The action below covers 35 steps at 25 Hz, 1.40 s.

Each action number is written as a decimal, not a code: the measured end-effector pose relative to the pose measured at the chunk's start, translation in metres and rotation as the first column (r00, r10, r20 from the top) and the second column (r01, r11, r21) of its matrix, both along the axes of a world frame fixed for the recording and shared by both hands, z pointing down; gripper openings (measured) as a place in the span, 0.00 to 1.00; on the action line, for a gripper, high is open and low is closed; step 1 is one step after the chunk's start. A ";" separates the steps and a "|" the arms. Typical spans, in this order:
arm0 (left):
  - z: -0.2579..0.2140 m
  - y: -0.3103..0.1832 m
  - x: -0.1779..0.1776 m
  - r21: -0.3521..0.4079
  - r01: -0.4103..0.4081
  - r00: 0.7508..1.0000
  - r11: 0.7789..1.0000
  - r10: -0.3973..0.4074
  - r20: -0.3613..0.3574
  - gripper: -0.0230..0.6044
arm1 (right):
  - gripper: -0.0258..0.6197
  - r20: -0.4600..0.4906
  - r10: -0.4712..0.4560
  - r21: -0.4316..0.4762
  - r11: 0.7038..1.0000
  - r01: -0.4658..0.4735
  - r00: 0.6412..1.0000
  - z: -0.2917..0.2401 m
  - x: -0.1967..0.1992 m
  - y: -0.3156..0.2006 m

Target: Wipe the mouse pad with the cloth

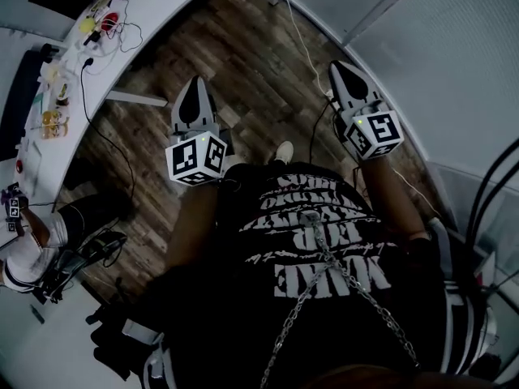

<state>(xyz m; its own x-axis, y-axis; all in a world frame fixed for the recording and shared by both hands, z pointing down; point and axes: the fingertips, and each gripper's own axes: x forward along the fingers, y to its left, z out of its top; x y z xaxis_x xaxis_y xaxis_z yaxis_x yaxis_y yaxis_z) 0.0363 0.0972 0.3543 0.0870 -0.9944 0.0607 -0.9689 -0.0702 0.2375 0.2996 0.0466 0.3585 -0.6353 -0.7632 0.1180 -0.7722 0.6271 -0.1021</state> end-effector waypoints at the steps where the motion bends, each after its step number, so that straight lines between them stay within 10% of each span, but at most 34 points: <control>1: -0.001 -0.004 0.004 0.002 0.005 1.000 1.000 -0.005 0.001 0.05 | 0.04 0.000 -0.006 0.004 1.000 0.006 1.000 -0.001 0.004 -0.006; 35: 0.021 -0.152 -0.082 -0.047 0.077 0.997 0.996 -0.076 0.012 0.05 | 0.04 -0.037 -0.062 -0.044 0.997 0.061 0.997 0.012 -0.077 -0.171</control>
<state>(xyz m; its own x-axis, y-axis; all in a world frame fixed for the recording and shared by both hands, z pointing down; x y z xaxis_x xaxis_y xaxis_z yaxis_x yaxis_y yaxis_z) -0.0456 -0.0543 0.3755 0.0098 -0.9940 0.1085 -0.9732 0.0155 0.2293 0.2228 -0.1247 0.3702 -0.6753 -0.7163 0.1755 -0.7361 0.6692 -0.1010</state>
